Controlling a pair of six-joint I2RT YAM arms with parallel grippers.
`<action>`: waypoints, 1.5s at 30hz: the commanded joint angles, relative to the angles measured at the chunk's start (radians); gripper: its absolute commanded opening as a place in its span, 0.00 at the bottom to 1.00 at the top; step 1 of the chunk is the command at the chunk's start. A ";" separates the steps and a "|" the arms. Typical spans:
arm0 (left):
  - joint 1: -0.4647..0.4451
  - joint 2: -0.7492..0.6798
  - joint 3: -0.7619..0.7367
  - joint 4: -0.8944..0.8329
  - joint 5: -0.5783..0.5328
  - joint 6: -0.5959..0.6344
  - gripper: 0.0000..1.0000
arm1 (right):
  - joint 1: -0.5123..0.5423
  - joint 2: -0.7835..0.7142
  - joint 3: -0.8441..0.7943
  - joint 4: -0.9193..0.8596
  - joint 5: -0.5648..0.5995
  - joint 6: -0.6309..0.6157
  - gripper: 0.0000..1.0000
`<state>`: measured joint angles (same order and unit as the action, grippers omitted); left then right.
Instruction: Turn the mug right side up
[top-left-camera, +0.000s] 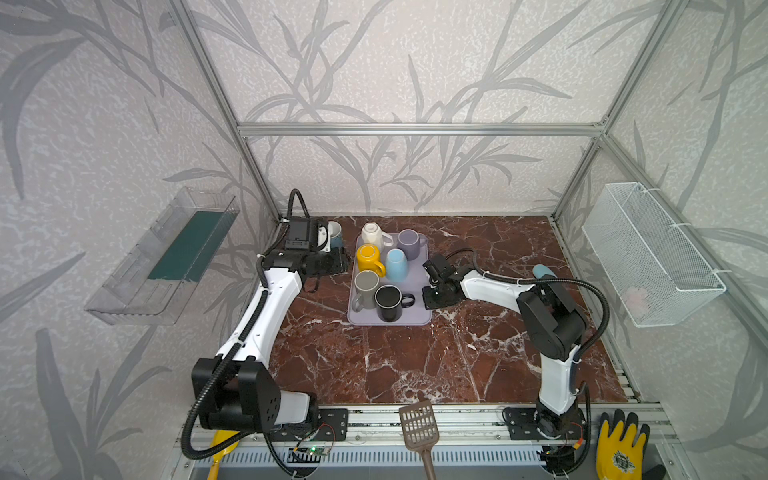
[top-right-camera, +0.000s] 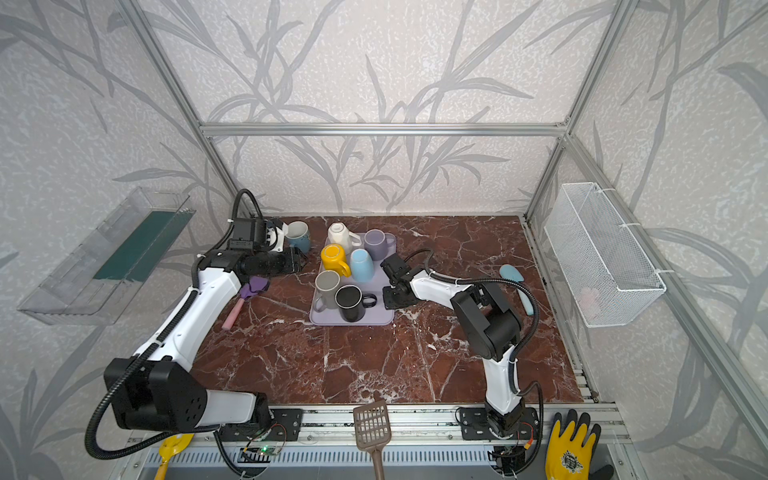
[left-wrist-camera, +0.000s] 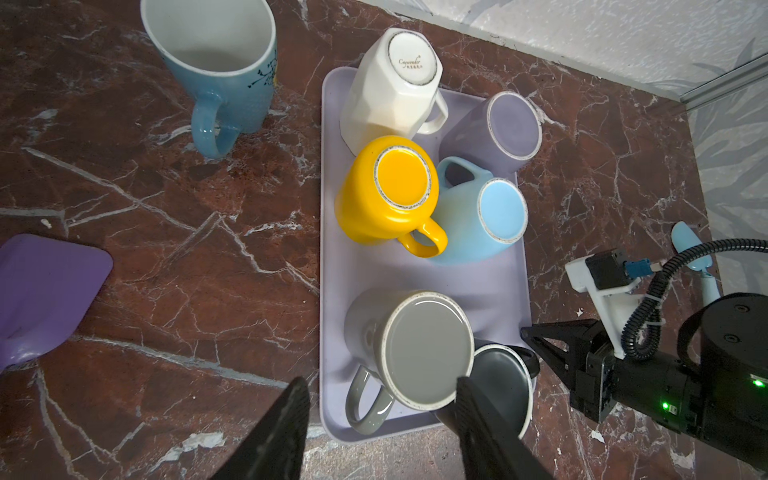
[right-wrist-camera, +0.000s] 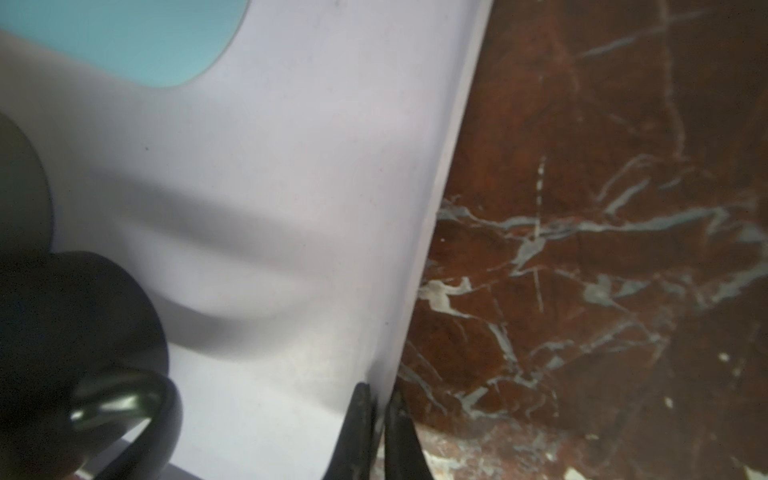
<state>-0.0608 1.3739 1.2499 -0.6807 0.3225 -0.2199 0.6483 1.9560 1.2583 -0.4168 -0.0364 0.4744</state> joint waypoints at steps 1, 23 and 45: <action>-0.008 -0.030 0.009 -0.024 -0.014 0.014 0.58 | -0.016 -0.032 -0.108 -0.202 0.076 -0.056 0.00; -0.083 -0.055 0.019 -0.035 -0.052 -0.016 0.58 | 0.058 -0.466 -0.537 -0.289 0.063 0.058 0.00; -0.123 -0.060 -0.028 -0.004 -0.070 -0.041 0.57 | 0.191 -0.633 -0.662 -0.351 0.049 0.212 0.04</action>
<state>-0.1780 1.3365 1.2339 -0.6937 0.2626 -0.2565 0.8223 1.2945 0.6083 -0.6357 0.0338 0.7303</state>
